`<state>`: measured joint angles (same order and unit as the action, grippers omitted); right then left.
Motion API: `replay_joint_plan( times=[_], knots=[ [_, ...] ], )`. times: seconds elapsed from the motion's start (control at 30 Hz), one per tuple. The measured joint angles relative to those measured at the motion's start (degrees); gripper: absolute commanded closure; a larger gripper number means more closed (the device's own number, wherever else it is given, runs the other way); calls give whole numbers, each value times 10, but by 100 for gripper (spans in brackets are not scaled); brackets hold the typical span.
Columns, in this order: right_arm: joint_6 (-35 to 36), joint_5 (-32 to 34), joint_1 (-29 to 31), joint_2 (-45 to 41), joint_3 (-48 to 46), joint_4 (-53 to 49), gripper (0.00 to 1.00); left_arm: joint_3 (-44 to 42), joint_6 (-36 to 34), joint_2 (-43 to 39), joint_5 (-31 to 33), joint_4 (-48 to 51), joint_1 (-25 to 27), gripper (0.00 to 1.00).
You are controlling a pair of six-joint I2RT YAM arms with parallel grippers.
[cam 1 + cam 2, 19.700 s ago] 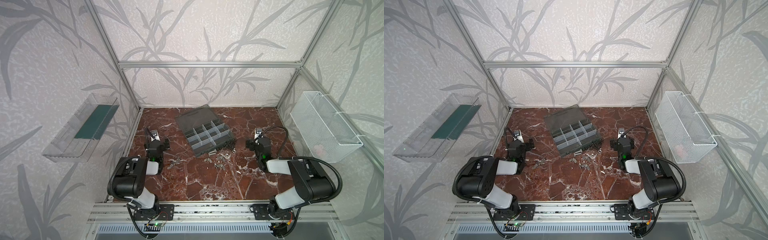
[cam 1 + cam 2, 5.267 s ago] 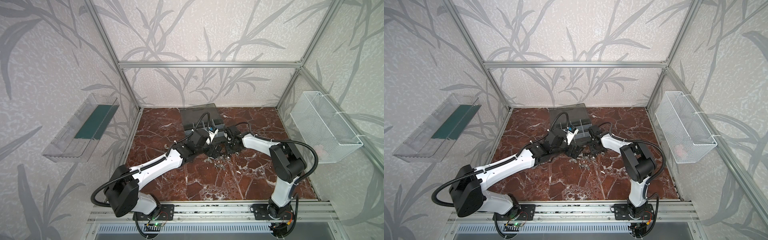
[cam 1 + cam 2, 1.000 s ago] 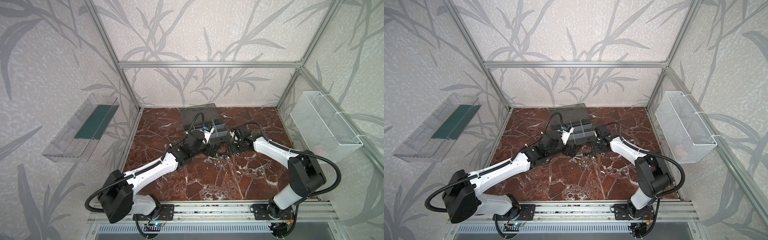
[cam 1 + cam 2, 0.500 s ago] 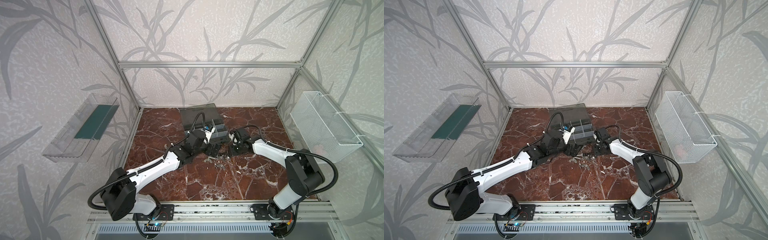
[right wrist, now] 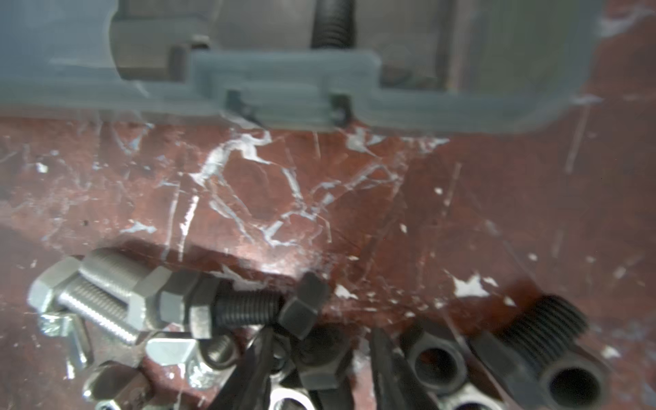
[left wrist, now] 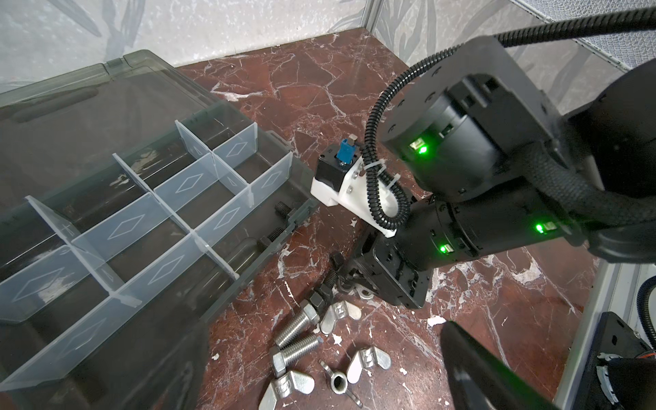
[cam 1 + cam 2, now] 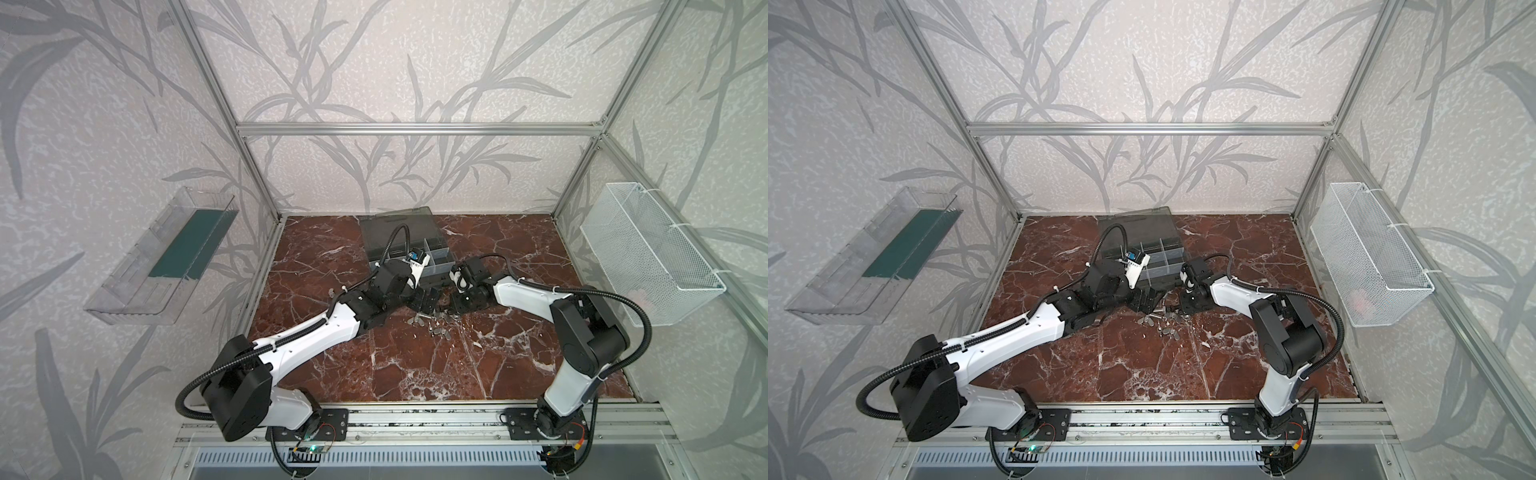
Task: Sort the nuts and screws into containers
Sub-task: 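Lower the right gripper to the pile and grasp another black bolt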
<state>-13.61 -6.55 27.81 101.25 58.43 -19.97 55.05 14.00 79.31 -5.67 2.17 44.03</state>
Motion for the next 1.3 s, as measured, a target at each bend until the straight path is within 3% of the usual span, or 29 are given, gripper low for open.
replay_joint_plan(
  times=[0.23, 0.87, 1.3],
  knots=[
    [0, 0, 0, 2, 0, 5, 63, 0, 0, 0, 0, 0, 0, 1],
    [3, 24, 0, -38, -22, -1, 61, 0, 0, 0, 2, 2, 0, 1],
    [3, 19, 1, -18, -24, 4, 66, 1, 0, 0, 3, 4, 0, 1]
  ],
)
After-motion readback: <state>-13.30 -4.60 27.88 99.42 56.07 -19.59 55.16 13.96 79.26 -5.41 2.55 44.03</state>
